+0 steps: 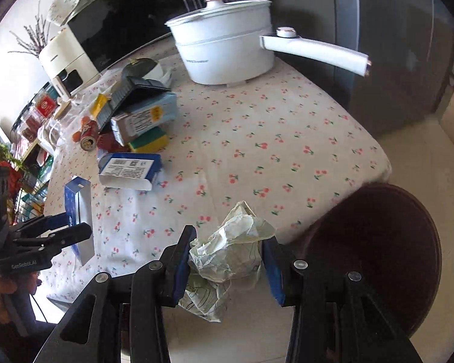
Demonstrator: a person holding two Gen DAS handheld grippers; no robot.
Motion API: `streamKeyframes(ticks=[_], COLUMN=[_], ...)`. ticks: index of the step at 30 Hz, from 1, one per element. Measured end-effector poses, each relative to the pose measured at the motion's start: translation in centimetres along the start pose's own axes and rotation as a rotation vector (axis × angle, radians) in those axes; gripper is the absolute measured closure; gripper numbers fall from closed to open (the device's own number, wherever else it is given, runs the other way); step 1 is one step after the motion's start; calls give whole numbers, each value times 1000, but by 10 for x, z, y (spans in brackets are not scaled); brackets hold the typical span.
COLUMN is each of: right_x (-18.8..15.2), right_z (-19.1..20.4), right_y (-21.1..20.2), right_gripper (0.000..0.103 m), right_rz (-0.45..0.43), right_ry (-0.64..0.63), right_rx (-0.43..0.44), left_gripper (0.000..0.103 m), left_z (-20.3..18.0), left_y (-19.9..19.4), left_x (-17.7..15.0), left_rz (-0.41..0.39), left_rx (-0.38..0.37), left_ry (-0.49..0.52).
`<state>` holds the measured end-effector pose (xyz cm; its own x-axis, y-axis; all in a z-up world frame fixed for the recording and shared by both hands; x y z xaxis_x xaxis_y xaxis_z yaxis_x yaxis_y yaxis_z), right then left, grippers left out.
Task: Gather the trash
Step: 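Carry the box and the paper over the brown trash bin with both grippers, then open the right gripper to drop the paper while the left gripper drops the box into the bin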
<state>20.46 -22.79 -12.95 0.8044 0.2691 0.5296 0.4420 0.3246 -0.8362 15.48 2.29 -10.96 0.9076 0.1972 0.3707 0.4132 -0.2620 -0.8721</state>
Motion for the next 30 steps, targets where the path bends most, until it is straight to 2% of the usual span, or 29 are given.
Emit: streamKeyframes(ticks=[7,14,22,30], right_x=[-35,-81,-119,-135], right_z=[-75,-126,-158,-176], right_y=[-20,-33,-42,-46], right_gripper=[57,57,57,57], right_rz=[5,36,53,67], right_ry=[129,226,291,312], right_rx=[-47,-100,-126,-164], left_gripper=[29,29,29,29], left_z=[-71,-123,-174,-223], left_y=[36,63,85,111], left_x=[-7,-20,-29,-33], left_rz=[46,81,90,81], left_rx=[-27,-74,-134,-208], left_ry=[119,196,273,306])
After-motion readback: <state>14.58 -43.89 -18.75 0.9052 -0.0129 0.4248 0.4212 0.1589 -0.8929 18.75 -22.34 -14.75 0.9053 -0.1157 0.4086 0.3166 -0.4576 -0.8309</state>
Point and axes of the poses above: each gripper's, at about its wrist camera, not at the fingertips, and y roughly the way its jaws point, z to its left, x to its top, the point moved 3 cm from there along y, roughly the way its jaws point, and after that the axes turned 12 degrees about -y, right-handed, at the moved point
